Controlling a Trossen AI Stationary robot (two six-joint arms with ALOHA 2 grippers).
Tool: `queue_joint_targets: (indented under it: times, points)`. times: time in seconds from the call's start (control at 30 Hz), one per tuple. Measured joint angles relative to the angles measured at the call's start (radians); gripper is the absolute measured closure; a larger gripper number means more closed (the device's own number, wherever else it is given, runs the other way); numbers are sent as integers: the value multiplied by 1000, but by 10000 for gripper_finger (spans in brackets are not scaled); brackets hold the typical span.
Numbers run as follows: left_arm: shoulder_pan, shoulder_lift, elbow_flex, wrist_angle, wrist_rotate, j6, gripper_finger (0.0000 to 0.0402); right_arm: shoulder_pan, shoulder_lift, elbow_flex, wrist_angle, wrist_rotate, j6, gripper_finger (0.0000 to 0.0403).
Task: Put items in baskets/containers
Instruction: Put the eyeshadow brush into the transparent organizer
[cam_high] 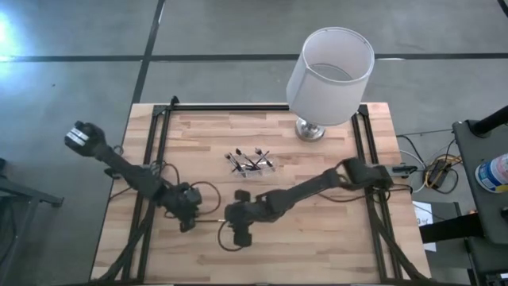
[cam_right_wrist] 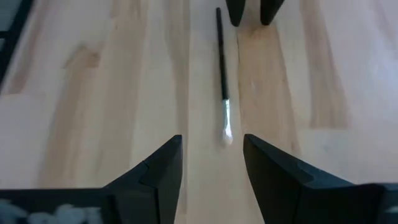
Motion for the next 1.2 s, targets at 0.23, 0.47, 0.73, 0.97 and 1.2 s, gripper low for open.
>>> queue_joint_targets:
  times: [0.23,0.47,0.73,0.97,1.2]
  points:
    - [-103,50,2,11,-144,-163,260,-1,158,227,-41,3,-44,243]
    - [-112,73,2,20,-170,-204,260,-3,263,336,-173,-1,-23,265]
    - [-114,73,2,23,-194,-205,260,0,241,372,-275,30,-25,315]
    - [-114,74,1,27,-202,-205,260,-2,193,362,-328,15,30,339]
    - [-113,75,0,36,-230,-212,260,-45,190,351,-242,-110,440,386]
